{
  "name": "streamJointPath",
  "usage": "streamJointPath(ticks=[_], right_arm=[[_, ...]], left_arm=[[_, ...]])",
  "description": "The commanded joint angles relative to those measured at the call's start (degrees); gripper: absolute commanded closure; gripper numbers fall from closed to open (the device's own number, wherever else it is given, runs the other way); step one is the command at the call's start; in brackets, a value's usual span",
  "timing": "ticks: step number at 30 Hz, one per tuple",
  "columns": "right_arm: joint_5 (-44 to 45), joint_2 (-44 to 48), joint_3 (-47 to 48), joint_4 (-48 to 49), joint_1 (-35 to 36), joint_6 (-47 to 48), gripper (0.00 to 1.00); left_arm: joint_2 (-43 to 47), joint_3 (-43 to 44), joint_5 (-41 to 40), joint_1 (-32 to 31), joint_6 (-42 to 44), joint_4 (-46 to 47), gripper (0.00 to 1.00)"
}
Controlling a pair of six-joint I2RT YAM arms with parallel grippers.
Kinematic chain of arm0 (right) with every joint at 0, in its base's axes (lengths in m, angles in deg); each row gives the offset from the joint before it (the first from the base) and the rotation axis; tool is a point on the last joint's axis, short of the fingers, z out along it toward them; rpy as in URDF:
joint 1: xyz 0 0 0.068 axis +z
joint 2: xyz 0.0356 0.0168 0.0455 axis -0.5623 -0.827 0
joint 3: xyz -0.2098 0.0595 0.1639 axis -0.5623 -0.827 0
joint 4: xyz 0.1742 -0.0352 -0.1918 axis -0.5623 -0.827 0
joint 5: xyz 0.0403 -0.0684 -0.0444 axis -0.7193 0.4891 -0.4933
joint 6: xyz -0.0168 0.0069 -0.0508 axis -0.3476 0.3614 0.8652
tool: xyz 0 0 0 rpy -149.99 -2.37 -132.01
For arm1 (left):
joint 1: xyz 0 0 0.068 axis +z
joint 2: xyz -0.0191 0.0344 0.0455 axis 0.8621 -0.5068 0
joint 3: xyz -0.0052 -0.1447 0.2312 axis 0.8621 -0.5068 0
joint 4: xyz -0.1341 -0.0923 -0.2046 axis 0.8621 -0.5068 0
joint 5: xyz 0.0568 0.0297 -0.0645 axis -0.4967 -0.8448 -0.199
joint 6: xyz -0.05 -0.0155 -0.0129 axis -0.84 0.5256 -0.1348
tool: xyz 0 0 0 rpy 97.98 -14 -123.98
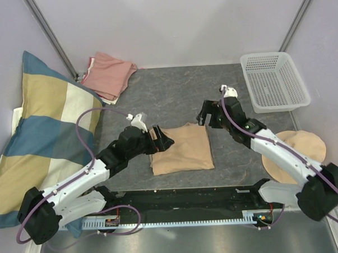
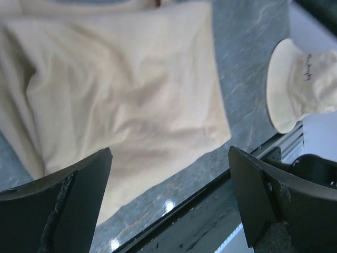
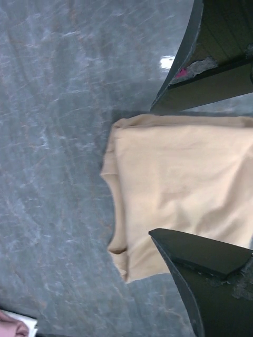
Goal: Fold and stack the t-shirts
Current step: Smooth out wrinkles on the folded tshirt
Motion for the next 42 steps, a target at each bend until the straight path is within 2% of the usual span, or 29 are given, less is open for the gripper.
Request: streamJointPath(ticks=[1,5,12,18,24,28,33,36,42], right_arm=[[-3.4,8.5,-8.4,-7.0,1.1,-4.7,0.02],[-3.8,14.1,-14.0,-9.5,6.5,-9.6,0.02],[-2.4,20.5,-19.5,-11.7,14.7,-17.6,0.02],[0.7,21.1,-18.1,-14.5,15.7,-17.5,0.02],[4.3,16.7,-13.3,-15.0,15.7,-14.5,0.02],[9.5,12.3,-9.1,-14.3,15.7,-11.9,0.02],[18.4,4.7,-2.1,-12.6,14.7,-8.5,0.02],[16.2,-1.7,0.5,-8.2,10.9,-5.9,0.02],[10.5,-16.5,7.9,1.3,7.3,-0.6,0.02]], left_arm=[[-3.7,7.7,-5.1,0.2,6.3,-2.1,0.00],[-12.6,12.3,-5.9,2.0,10.7,0.8,0.00],[-28.7,21.5,0.2,7.9,14.5,8.1,0.00],[-33.1,25.8,3.0,8.6,15.4,7.7,0.00],[-24.5,19.1,1.9,8.6,13.5,2.7,0.00],[-13.5,8.6,1.1,8.2,8.2,-1.3,0.00],[0.2,-1.1,-0.5,4.2,2.0,-6.3,0.01],[6.1,-5.8,-1.2,0.5,-2.2,-9.3,0.02],[12.7,-7.0,-4.9,-6.8,-8.7,-14.0,0.02]])
